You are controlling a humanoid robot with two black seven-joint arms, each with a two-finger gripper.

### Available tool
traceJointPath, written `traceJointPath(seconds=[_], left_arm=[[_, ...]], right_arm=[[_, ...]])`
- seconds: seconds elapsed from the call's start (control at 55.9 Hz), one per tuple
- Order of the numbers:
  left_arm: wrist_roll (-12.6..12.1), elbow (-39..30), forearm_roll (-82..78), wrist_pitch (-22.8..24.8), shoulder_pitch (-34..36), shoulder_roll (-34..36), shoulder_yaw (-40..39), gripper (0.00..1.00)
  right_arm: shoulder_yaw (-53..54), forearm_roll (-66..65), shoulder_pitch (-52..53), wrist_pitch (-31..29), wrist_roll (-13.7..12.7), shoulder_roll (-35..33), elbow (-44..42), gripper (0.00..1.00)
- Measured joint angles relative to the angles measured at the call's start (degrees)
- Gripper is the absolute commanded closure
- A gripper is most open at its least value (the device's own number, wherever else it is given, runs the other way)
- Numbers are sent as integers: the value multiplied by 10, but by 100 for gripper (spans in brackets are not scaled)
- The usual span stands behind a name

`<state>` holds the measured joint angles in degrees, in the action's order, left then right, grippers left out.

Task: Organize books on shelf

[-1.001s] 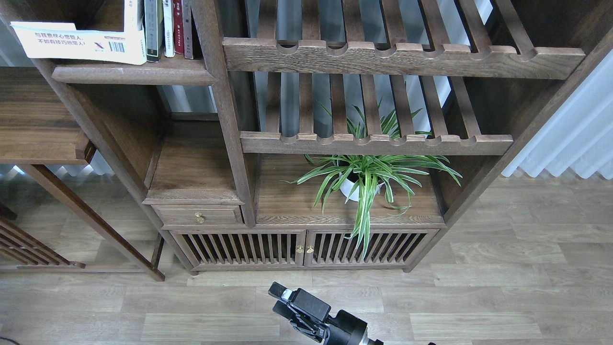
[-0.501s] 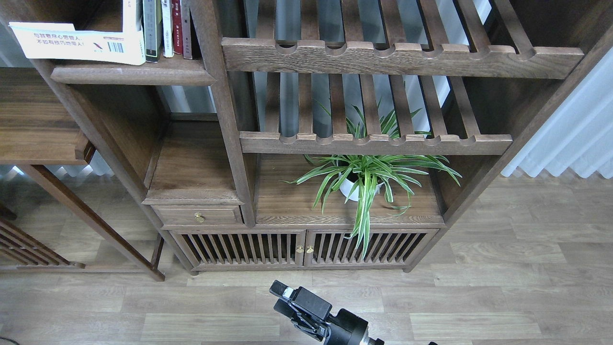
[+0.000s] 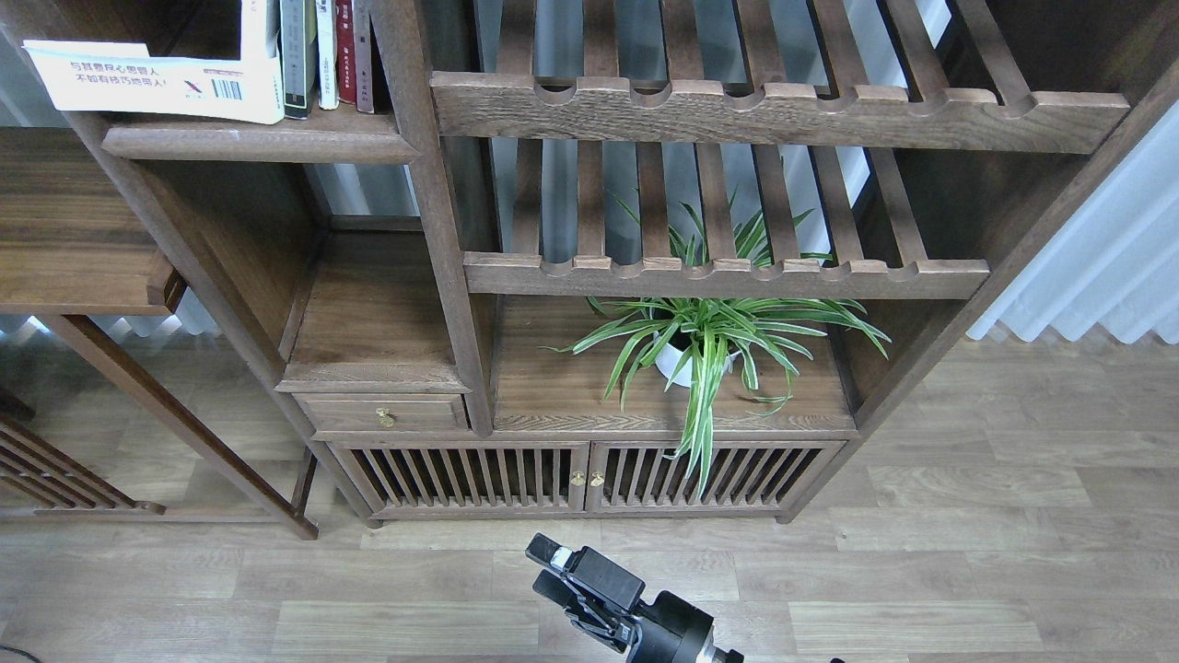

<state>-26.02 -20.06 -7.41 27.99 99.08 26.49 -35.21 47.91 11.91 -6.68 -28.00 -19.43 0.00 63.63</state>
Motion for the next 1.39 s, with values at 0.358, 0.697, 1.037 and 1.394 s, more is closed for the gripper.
traceJointPath(seconds=[0.358,0.697,1.037,1.394], left_arm=[[3,6,0,0,-1,-10,1,86],[3,-1,0,0,-10,-22,3,67],[4,-39,2,0,-10,-24,-6,54],[4,-57,2,0,-20,-9,-12,48]], right_arm=[[13,3,-2,0,2,0,-2,0],[20,4,0,0,5,0,-7,0],[21,4,2,0,5,0,-6,0],[20,4,1,0,5,0,-6,0]])
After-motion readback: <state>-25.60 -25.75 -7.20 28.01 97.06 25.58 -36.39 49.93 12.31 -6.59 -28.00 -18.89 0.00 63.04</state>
